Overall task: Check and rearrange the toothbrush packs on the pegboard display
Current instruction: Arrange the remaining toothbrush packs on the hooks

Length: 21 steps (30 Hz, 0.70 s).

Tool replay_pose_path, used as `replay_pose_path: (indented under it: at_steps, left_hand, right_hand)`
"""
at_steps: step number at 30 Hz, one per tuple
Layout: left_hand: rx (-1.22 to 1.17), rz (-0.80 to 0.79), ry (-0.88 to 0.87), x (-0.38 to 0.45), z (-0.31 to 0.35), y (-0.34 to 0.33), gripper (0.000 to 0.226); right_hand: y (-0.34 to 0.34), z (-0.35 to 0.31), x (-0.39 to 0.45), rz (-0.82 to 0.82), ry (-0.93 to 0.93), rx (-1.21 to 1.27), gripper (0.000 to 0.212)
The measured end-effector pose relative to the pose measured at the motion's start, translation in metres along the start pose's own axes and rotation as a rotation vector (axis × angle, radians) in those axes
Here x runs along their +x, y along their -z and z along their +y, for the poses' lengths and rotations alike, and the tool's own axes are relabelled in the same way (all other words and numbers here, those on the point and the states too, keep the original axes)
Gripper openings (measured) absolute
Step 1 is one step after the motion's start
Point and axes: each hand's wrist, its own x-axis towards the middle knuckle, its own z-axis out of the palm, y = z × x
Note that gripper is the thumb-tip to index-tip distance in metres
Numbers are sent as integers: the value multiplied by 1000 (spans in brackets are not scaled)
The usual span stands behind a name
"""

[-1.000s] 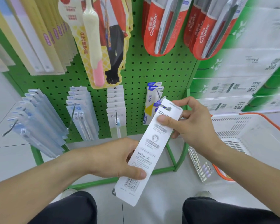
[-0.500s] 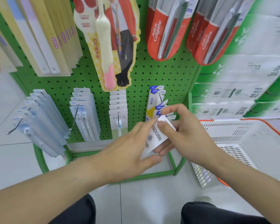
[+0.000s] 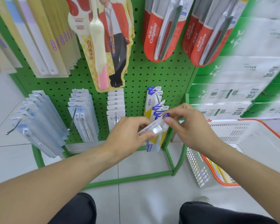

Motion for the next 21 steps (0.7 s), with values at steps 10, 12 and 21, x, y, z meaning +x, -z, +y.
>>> replay_pose_path:
  at_steps: [10, 12, 21]
  left_hand:
    - [127, 67, 25, 21, 12, -24, 26]
    - [157, 53, 46, 24, 13, -25, 24]
    - [151, 115, 118, 32, 22, -31, 41]
  right_hand:
    - [-7, 4, 15, 73, -73, -14, 5]
    - [-5, 4, 16, 53, -103, -22, 6]
    - [8, 3, 20, -64, -70, -155, 13]
